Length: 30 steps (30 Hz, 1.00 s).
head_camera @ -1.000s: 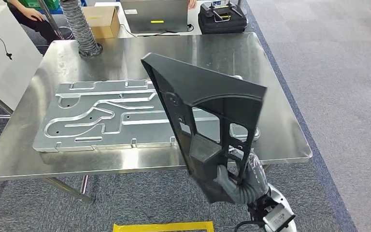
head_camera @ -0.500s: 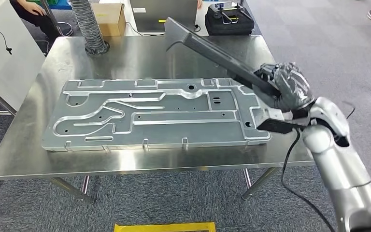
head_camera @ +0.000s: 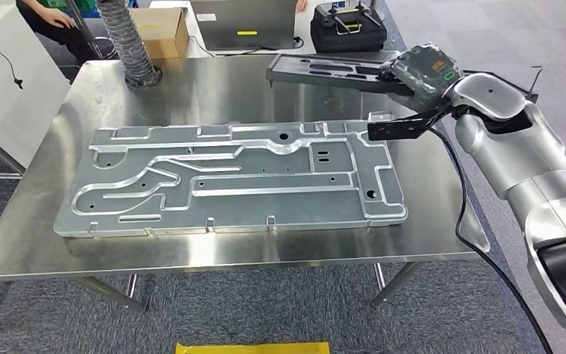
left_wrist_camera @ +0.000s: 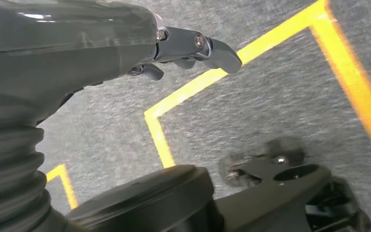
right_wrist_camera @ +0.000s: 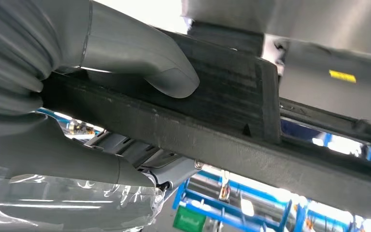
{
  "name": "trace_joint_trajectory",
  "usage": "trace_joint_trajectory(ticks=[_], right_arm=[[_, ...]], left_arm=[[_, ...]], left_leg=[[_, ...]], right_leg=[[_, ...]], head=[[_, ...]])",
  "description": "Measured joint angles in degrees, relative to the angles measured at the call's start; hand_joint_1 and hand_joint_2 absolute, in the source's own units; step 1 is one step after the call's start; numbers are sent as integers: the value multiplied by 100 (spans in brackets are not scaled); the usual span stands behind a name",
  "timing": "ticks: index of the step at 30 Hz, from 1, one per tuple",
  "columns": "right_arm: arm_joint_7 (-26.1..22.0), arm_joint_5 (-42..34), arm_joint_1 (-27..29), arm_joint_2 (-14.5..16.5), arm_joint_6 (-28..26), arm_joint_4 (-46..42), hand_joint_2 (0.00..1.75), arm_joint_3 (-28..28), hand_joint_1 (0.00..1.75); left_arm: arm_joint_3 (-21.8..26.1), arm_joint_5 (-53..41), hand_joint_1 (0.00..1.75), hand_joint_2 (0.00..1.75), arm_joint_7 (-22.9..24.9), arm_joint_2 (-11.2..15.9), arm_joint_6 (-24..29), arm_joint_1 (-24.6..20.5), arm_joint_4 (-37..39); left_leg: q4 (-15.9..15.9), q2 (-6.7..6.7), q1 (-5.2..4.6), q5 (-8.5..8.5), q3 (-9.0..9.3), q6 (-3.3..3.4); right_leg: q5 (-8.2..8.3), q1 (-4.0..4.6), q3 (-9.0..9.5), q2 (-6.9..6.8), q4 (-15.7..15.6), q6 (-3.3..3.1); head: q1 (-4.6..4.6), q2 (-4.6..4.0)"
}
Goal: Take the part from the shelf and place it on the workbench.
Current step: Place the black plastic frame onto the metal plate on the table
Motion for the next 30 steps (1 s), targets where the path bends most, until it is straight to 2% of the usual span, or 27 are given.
trace_joint_trajectory(ticks=[1,2,3,4,5,6,7,8,10,12,14,16,17,18,19,21,22,23,25,27,29,30], right_arm=[[10,29,-20,91,-39,177,175,117,155],[16,50,-19,181,-68,337,175,224,155],[27,62,-10,275,-93,478,175,320,155],[40,69,3,362,-118,600,175,397,155],[65,71,19,447,-154,702,175,460,155],[99,70,33,527,-209,799,175,515,155],[134,69,51,592,-265,886,175,563,155],[165,65,77,647,-320,967,175,604,155],[196,39,141,734,-405,1110,175,663,155],[200,-2,197,819,-473,1218,175,701,155],[205,-29,222,890,-521,1297,175,727,155],[222,-36,265,935,-540,1372,175,743,155],[231,-37,299,953,-541,1413,175,754,155],[235,-39,331,973,-543,1445,175,767,155],[237,-45,353,994,-546,1472,175,778,155],[238,-73,361,1030,-564,1506,175,789,155],[237,-91,354,1042,-576,1518,175,789,155],[235,-107,353,1051,-587,1531,175,789,155],[212,-129,365,1066,-598,1559,175,789,155],[179,-149,377,1083,-598,1583,87,789,78],[166,-179,375,1101,-598,1601,0,788,0],[160,-196,376,1108,-598,1612,0,787,0]], left_arm=[[0,4,0,175,2,0,2,-18,0],[0,4,0,175,4,0,5,-37,0],[-1,-1,0,175,14,0,8,-48,0],[-2,-5,0,175,24,0,10,-47,0],[-3,-9,0,175,34,0,15,-38,0],[-6,-14,0,175,43,-1,19,-22,1],[-9,-15,0,175,45,-3,24,-7,1],[-13,-15,0,175,42,-5,30,6,2],[-25,-14,0,175,25,-12,43,18,2],[-41,-13,0,175,13,-20,56,18,2],[-49,-13,0,175,10,-25,61,18,2],[-51,-13,0,175,10,-25,61,24,2],[-52,-13,0,175,10,-24,61,28,2],[-53,-13,0,175,10,-24,61,30,2],[-55,-13,0,175,10,-24,61,30,2],[-67,-14,0,175,10,-25,64,29,2],[-75,-14,0,175,10,-25,66,30,2],[-84,-15,0,175,9,-25,69,32,2],[-95,-15,0,175,3,-25,75,37,2],[-99,-16,0,175,-4,-22,84,39,2],[-101,-15,0,175,-20,-19,95,35,2],[-101,-15,0,175,-31,-19,100,23,2]], left_leg=[[345,4,3,-90,-194,-10],[522,8,3,-79,-312,-17],[478,10,4,47,-324,-17],[202,12,5,271,-228,-9],[-208,13,6,521,-74,4],[-580,13,1,698,79,21],[-859,12,1,794,193,44],[-1006,8,-3,814,247,65],[-1062,-4,-3,784,262,111],[-1098,-4,17,800,279,164],[-1126,7,38,810,299,211],[-1125,7,38,805,300,233],[-1122,2,38,802,301,235],[-1119,-3,38,798,306,233],[-1114,-8,37,793,312,226],[-1106,-12,30,773,327,196],[-1102,-12,22,765,325,176],[-1102,-10,15,760,321,153],[-1117,-8,11,758,319,98],[-1064,-1,9,692,306,40],[-645,7,7,436,137,-3],[-276,10,9,251,-18,-19]], right_leg=[[-11,6,13,-1,2,-12],[-23,10,29,0,4,-20],[-38,13,49,7,9,-22],[-58,13,71,18,18,-18],[-81,14,88,29,31,-7],[-103,26,92,40,52,10],[-116,37,79,46,73,33],[-120,48,61,46,87,58],[-111,58,39,40,91,111],[-192,48,3,31,184,170],[-466,24,-226,25,683,231],[-771,-3,-608,23,1460,274],[-821,-14,-746,22,1714,286],[-757,-22,-786,22,1751,288],[-589,-27,-709,22,1548,279],[-170,-14,-335,20,730,235],[-52,4,-175,20,380,206],[-7,23,-79,20,168,179],[-28,48,-47,24,70,127],[-16,18,-17,19,28,65],[-5,-9,20,9,-17,2],[-9,-4,27,8,-20,-19]], head=[[0,0],[0,1],[0,1],[0,1],[0,1],[0,0],[0,1],[1,1],[1,2],[1,2],[1,1],[1,1],[1,1],[1,1],[1,1],[1,1],[1,1],[1,1],[1,1],[1,1],[0,1],[0,0]])
